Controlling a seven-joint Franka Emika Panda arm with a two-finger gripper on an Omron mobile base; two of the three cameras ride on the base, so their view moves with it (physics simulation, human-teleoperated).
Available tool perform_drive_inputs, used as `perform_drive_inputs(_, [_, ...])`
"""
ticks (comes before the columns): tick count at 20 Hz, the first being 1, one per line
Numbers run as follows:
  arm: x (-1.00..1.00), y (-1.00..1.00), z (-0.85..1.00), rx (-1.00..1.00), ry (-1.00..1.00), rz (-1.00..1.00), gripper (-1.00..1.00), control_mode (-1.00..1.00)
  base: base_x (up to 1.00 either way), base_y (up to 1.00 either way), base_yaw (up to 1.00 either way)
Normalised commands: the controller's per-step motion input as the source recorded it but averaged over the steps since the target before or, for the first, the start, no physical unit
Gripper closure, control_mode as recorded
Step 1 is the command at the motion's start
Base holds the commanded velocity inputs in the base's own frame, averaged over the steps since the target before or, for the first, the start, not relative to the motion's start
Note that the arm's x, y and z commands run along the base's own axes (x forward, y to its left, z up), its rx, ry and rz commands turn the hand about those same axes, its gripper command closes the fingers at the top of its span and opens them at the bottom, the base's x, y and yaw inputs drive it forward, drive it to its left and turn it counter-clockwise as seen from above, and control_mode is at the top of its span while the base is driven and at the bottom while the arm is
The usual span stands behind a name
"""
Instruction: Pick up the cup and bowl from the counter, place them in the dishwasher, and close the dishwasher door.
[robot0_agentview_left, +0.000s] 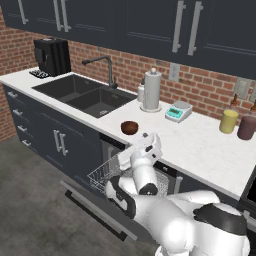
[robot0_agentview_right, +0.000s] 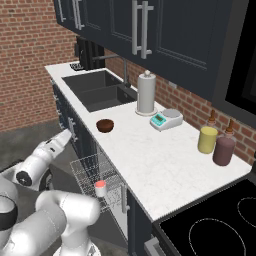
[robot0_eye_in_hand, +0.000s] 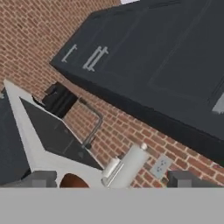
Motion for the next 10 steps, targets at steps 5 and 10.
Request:
perform_drive_inputs(5, [-0.29,-0.01,0.45,-1.00,0.00,-0.10,-1.00,-1.00,0.00,0.00,0.00])
perform_drive_inputs(10, [-0.20,-0.13,0.53,-0.94,0.08,-0.12,-1.00,-1.00,0.00,0.00,0.00])
